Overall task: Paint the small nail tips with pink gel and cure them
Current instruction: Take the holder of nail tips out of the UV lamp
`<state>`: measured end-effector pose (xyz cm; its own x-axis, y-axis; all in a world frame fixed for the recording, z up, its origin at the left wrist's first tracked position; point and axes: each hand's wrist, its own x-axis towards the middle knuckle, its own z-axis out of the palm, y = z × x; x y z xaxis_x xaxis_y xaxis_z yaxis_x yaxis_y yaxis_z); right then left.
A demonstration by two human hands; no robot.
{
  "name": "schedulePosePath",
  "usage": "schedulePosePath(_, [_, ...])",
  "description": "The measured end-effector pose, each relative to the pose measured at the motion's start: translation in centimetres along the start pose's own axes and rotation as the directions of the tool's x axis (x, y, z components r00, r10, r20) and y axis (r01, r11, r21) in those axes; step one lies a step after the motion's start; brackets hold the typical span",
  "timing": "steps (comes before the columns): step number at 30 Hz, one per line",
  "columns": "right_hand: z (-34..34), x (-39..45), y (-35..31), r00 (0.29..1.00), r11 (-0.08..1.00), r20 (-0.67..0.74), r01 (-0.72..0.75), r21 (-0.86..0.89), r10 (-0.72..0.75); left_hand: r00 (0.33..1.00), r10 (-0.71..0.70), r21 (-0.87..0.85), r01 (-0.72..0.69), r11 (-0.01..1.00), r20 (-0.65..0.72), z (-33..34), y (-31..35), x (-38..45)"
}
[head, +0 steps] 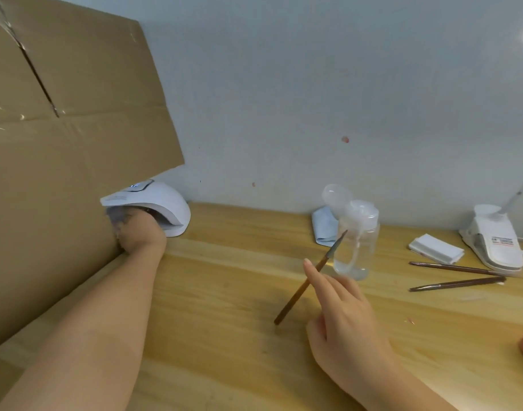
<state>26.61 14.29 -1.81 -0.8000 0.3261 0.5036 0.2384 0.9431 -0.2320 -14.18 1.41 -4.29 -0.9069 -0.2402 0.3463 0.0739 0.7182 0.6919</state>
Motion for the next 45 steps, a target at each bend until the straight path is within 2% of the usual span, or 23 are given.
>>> schedulePosePath(2, [0.2, 0.0, 0.1, 0.999, 0.999, -0.021, 0.027, 0.018, -0.027, 1.0, -0.015, 0.034, 0.015, 0.999, 0.017, -0.5, 0.0, -0.5])
schedulePosePath(4, [0.3, 0.0, 0.3, 0.998, 0.998, -0.037, 0.055, 0.035, -0.054, 0.991, -0.121, -0.009, 0.122, 0.992, 0.063, -1.3, -0.2, -1.5])
schedulePosePath(7, [0.4, -0.1, 0.5, 0.996, 0.996, -0.06, 0.075, 0.046, -0.072, 0.993, -0.057, -0.041, 0.061, 0.997, 0.106, -2.6, -0.9, -3.3])
schedulePosePath(10, [0.5, -0.2, 0.5, 0.991, 0.996, -0.111, 0.081, 0.041, -0.076, 0.987, -0.093, -0.08, 0.105, 0.991, 0.133, -4.7, -1.7, -5.2])
schedulePosePath(12, [0.6, -0.4, 0.3, 0.984, 0.994, -0.153, 0.097, 0.055, -0.088, 0.987, -0.07, -0.068, 0.081, 0.994, 0.143, -6.3, -2.5, -6.5])
schedulePosePath(17, [-0.4, -0.3, 0.3, 0.963, 0.996, -0.261, 0.085, 0.032, -0.074, 0.989, 0.095, -0.135, -0.079, 0.988, 0.114, -10.0, -4.1, -10.5])
schedulePosePath(20, [-2.1, 0.4, 0.4, 0.944, 0.999, -0.329, 0.033, 0.023, -0.023, 0.981, 0.087, -0.229, -0.045, 0.972, 0.176, -11.8, -3.4, -12.8])
schedulePosePath(25, [-6.9, -0.2, 2.1, 0.922, 0.996, -0.378, 0.084, -0.003, -0.079, 0.941, 0.185, -0.312, -0.092, 0.946, 0.282, -13.5, -0.9, -17.4])
schedulePosePath(27, [-8.7, -1.6, 3.9, 0.911, 0.998, -0.408, 0.061, -0.022, -0.064, 0.904, 0.246, -0.392, -0.097, 0.915, 0.35, -13.9, 1.1, -20.1])
schedulePosePath(30, [-10.6, -4.4, 7.7, 0.892, 0.998, -0.45, 0.022, -0.051, -0.042, 0.81, 0.369, -0.539, -0.079, 0.839, 0.456, -14.1, 5.5, -25.1])
schedulePosePath(35, [-13.5, -9.2, 13.5, 0.836, 0.995, -0.549, -0.053, -0.083, -0.001, 0.678, 0.465, -0.728, 0.153, 0.668, 0.569, -14.8, 12.7, -32.2])
schedulePosePath(39, [-15.0, -11.8, 17.0, 0.792, 0.992, -0.604, -0.123, -0.017, 0.088, 0.547, 0.562, -0.732, 0.145, 0.666, 0.62, -15.0, 15.6, -36.3])
schedulePosePath(45, [-14.7, -12.6, 19.1, 0.809, 0.992, -0.575, -0.099, 0.077, 0.125, 0.452, 0.613, -0.703, 0.045, 0.71, 0.649, -14.1, 14.7, -40.6])
